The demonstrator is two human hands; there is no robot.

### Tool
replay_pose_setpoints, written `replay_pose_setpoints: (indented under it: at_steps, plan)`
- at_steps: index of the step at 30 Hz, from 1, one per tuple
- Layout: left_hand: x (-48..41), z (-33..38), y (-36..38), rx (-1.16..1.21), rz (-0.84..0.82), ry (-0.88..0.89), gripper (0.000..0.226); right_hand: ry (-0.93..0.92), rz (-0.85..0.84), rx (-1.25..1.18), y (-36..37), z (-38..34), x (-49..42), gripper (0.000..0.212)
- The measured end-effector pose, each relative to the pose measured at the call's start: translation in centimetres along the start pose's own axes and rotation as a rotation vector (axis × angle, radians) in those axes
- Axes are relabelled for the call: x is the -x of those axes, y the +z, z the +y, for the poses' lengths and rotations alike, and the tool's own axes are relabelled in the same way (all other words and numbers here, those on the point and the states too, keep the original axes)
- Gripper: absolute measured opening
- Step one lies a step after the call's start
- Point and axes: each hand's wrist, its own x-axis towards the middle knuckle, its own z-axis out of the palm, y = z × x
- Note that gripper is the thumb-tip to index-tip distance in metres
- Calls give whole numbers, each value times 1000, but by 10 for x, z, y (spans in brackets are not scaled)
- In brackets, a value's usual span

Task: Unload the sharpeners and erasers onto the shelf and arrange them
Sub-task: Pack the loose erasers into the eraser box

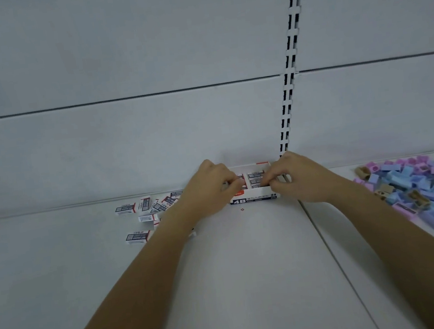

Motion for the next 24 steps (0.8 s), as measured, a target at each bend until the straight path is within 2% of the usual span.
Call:
replay_pose_setpoints:
  at_steps: [2, 5, 9, 16, 20, 24]
  plan:
    - [5, -2, -1, -58, 1, 39, 33, -4, -13, -2, 3, 1, -1, 27]
    - [11, -7, 3, -121, 5, 74, 33, 17, 22, 39, 2, 0, 1, 20]
    - [14, -9, 4, -162, -5, 98, 54, 7, 26, 71, -5, 1, 4, 21]
    - [14, -12, 5, -112, -13, 130, 57, 38, -2, 11, -17, 1, 9, 15]
    - [14, -11, 5, -75, -3, 144, 72, 46, -99, 11, -13, 8, 4, 14]
    - [13, -8, 5, -79, -9, 143, 65, 41, -135, 22, -5, 13, 1, 12]
